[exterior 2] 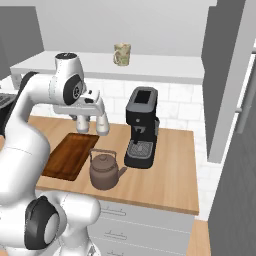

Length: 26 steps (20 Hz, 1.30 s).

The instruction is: Pick the kettle from the counter and place it on the tray. Then pick the mug from the cabinet and place it on the tray. Then close the cabinet doors.

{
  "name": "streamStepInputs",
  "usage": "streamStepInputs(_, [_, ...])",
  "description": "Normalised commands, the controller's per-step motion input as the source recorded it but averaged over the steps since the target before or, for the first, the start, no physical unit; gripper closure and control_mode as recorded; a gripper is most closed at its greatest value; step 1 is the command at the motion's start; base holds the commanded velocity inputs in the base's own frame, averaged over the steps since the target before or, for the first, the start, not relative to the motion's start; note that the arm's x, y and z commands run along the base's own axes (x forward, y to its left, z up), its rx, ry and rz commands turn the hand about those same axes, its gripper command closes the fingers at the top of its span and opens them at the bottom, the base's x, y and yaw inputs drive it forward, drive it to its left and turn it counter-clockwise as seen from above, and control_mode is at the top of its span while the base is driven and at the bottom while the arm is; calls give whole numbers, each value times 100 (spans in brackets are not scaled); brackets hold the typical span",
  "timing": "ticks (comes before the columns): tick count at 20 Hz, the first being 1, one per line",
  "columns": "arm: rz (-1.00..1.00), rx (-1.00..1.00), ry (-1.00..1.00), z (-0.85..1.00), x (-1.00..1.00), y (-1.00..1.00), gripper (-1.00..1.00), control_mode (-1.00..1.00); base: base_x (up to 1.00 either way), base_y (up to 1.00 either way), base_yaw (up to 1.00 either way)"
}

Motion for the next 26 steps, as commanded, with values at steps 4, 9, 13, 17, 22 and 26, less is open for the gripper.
streamStepInputs(4, [0, 0, 1, -2, -10, 0, -100, -100, 0, 0, 0])
streamStepInputs(9, [-6, -1, 1, -14, -38, -17, -100, -100, 0, 0, 0])
streamStepInputs(13, [-16, 0, 0, -30, -47, -33, -100, -100, 0, 0, 0])
streamStepInputs(17, [-14, 0, 6, -41, -26, -32, -100, -100, 0, 0, 0])
streamStepInputs(22, [-37, 5, 6, -25, 3, -19, -100, -100, 0, 0, 0])
streamStepInputs(26, [-28, 19, 3, -17, 36, -5, -100, -100, 0, 0, 0])
